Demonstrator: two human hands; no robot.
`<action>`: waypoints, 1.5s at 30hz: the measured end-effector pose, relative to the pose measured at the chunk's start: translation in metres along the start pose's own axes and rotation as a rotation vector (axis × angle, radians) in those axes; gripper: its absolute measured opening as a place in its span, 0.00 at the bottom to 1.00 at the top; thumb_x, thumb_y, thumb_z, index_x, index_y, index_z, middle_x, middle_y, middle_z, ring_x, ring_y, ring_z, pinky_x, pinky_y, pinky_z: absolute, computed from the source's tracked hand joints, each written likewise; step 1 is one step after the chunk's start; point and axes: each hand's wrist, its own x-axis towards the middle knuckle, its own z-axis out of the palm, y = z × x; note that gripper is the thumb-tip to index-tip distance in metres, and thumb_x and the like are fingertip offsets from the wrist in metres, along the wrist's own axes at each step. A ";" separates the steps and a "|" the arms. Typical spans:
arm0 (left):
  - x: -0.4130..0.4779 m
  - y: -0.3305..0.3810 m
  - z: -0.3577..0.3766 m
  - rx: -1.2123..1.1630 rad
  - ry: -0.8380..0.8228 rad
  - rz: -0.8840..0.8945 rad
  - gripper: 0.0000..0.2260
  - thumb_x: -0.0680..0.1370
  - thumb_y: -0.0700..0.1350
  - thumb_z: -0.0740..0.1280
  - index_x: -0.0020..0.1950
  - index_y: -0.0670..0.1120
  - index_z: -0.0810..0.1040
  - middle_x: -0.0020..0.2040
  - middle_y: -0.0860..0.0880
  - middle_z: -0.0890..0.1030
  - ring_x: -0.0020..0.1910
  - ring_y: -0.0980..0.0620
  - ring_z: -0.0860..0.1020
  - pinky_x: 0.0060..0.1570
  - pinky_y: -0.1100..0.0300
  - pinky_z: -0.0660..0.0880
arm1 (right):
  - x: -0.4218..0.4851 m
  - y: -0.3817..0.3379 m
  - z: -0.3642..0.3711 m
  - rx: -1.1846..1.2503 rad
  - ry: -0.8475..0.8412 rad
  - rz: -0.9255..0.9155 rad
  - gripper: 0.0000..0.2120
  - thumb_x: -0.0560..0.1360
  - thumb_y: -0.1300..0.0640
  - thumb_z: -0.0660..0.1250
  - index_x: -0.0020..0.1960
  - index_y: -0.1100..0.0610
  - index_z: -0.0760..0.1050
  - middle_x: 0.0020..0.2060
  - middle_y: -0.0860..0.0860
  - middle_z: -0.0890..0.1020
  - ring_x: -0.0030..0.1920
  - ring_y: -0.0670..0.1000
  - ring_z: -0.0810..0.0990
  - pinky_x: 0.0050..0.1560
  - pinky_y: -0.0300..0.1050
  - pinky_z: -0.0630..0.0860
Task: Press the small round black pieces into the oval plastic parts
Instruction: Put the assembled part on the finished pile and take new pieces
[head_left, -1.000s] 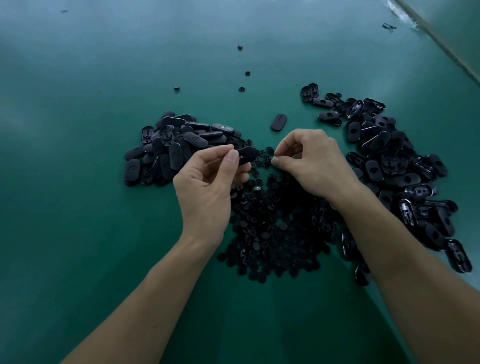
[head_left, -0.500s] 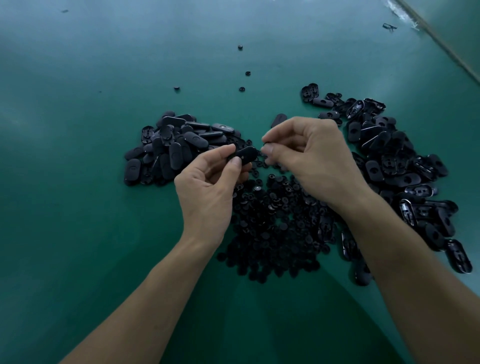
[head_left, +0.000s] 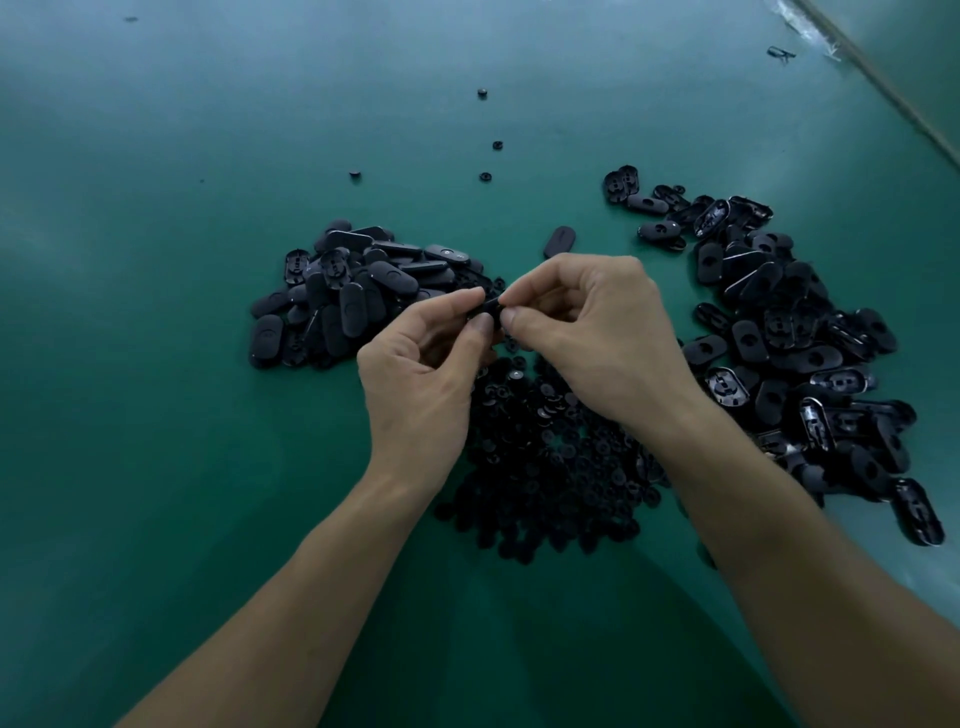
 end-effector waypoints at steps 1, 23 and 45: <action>0.000 0.000 0.000 0.003 -0.001 0.002 0.08 0.78 0.34 0.71 0.52 0.46 0.84 0.42 0.52 0.87 0.43 0.57 0.84 0.46 0.64 0.79 | 0.000 0.000 0.001 -0.001 0.005 0.002 0.05 0.72 0.60 0.75 0.42 0.50 0.83 0.33 0.45 0.84 0.36 0.42 0.83 0.42 0.37 0.80; 0.002 -0.001 -0.003 0.033 -0.002 0.006 0.08 0.78 0.36 0.71 0.55 0.47 0.82 0.48 0.47 0.86 0.49 0.51 0.84 0.52 0.57 0.80 | -0.013 -0.002 0.015 0.083 0.054 0.007 0.08 0.74 0.63 0.73 0.50 0.54 0.87 0.40 0.43 0.86 0.40 0.37 0.84 0.43 0.28 0.76; 0.002 -0.003 -0.001 -0.036 -0.035 -0.034 0.12 0.77 0.35 0.72 0.57 0.47 0.79 0.43 0.54 0.86 0.43 0.57 0.84 0.47 0.64 0.79 | 0.004 0.010 -0.007 0.072 -0.107 -0.012 0.06 0.74 0.61 0.75 0.50 0.55 0.85 0.41 0.47 0.87 0.43 0.44 0.86 0.51 0.45 0.83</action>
